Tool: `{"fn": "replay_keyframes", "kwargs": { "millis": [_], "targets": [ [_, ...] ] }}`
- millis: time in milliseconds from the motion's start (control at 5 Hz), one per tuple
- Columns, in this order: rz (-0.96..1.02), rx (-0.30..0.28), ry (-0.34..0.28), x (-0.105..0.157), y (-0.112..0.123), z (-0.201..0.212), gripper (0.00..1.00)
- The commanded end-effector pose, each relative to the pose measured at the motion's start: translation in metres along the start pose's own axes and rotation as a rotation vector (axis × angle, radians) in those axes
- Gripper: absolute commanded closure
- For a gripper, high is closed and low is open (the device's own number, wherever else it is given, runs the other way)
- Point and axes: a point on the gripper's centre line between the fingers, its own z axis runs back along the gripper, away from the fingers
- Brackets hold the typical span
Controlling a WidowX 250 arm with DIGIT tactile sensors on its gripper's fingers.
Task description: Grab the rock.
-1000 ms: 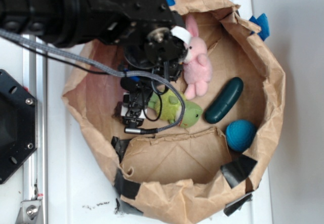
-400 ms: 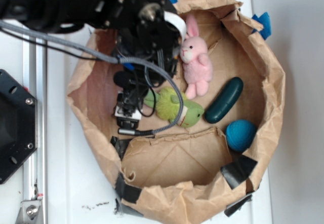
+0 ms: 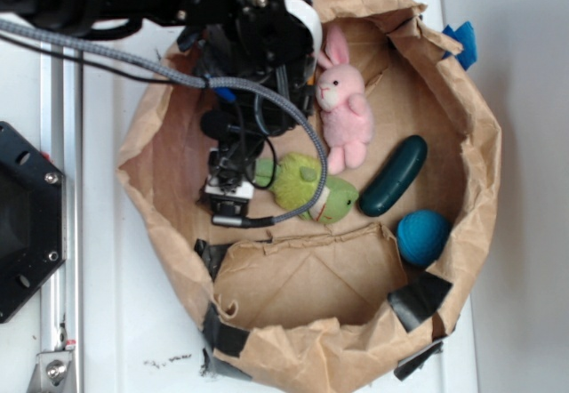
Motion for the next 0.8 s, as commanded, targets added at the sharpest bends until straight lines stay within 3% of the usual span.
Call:
{"fn": "replay_keyframes", "kwargs": {
  "millis": [0, 200, 400, 600],
  "targets": [
    [-0.069, -0.064, 0.031, -0.0017, -0.0156, -0.0285, 0.00],
    [-0.068, -0.061, 0.040, -0.0045, -0.0162, -0.0356, 0.00],
    [-0.058, -0.060, 0.029, -0.0041, -0.0147, -0.0357, 1.00],
    [-0.061, -0.064, 0.025, -0.0067, -0.0199, -0.0359, 1.00]
  ]
}}
